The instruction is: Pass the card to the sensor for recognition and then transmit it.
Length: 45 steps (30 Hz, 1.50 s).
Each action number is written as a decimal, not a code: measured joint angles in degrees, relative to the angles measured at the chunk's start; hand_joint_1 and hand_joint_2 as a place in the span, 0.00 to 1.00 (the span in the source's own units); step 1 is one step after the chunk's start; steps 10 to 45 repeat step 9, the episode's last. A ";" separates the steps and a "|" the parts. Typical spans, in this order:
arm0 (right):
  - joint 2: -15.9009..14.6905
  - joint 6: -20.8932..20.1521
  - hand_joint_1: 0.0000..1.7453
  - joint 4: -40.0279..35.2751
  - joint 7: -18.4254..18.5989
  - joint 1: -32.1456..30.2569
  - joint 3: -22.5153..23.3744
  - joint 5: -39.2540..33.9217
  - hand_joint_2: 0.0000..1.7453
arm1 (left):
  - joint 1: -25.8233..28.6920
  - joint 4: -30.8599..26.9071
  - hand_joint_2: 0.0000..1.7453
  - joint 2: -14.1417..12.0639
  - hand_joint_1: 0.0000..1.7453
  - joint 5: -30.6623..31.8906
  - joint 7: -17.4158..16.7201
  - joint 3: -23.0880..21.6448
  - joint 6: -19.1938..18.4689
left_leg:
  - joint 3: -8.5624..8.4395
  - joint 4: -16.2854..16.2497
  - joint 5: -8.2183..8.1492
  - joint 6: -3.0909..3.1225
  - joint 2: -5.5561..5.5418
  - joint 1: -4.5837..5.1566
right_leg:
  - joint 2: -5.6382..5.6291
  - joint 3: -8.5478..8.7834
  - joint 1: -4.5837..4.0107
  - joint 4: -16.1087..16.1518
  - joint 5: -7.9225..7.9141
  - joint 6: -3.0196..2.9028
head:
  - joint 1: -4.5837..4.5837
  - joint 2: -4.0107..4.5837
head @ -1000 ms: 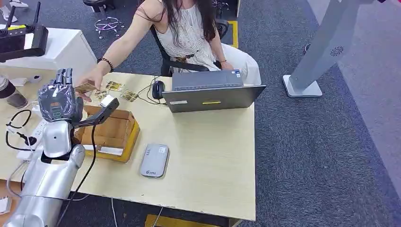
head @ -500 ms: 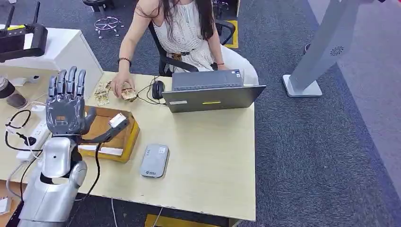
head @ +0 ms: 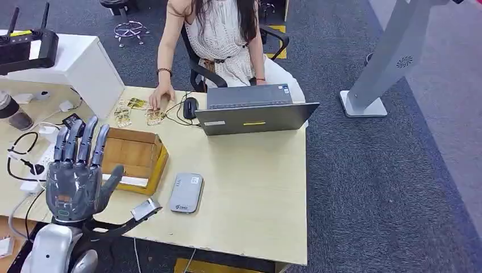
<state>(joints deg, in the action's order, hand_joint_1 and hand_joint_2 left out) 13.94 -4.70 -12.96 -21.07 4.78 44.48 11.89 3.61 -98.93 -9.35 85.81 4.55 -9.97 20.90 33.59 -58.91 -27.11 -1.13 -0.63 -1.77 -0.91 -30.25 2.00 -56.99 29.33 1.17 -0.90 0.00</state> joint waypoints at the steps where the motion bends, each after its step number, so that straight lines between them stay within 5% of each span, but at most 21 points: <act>1: 0.00 -0.39 0.00 0.00 0.00 -0.12 0.48 -0.66 1.00 | 2.08 -1.34 1.00 0.02 0.00 -1.38 1.10 0.09 1.36 | -0.02 0.01 -0.02 -0.01 0.08 0.01 | -0.08 0.00 0.01 0.01 -0.01 -0.01 | 0.00 0.00; 3: 0.00 -0.11 0.00 0.00 -0.09 -0.43 1.79 -2.10 1.00 | 7.88 -4.09 1.00 0.07 0.00 -6.24 3.39 0.35 4.72 | 0.00 0.01 -0.12 0.01 0.18 0.02 | -0.20 -0.04 0.01 0.03 0.03 0.02 | 0.00 0.00; 6: -0.07 0.09 0.00 -0.02 -0.53 -0.85 3.48 -2.51 1.00 | 16.91 -7.01 1.00 1.23 0.00 -21.61 10.39 4.20 6.44 | -0.01 0.01 -0.27 0.01 0.17 0.01 | -0.19 -0.07 0.01 0.09 0.15 0.07 | 0.00 0.00; 7: -0.13 0.07 0.00 -0.02 -0.48 -0.98 3.89 -2.47 1.00 | 18.83 -7.21 1.00 2.87 0.00 -27.32 15.47 7.28 4.62 | 0.00 0.01 -0.28 0.03 0.13 0.01 | -0.15 -0.08 0.02 0.10 0.17 0.10 | -0.04 0.00; 9: -0.44 0.68 0.00 -0.02 0.08 -1.34 4.67 -2.03 1.00 | 19.10 -6.00 1.00 7.53 0.00 -38.57 25.85 16.13 -4.71 | 0.03 0.01 -0.28 0.03 -0.06 0.01 | 0.09 -0.13 0.02 0.12 0.27 0.20 | 0.04 0.00; 45: -0.44 0.68 0.00 -0.02 0.08 -1.34 4.67 -2.03 1.00 | 19.10 -6.00 1.00 7.53 0.00 -38.57 25.85 16.13 -4.71 | 0.03 0.01 -0.28 0.03 -0.06 0.01 | 0.09 -0.13 0.02 0.12 0.27 0.20 | 0.04 0.00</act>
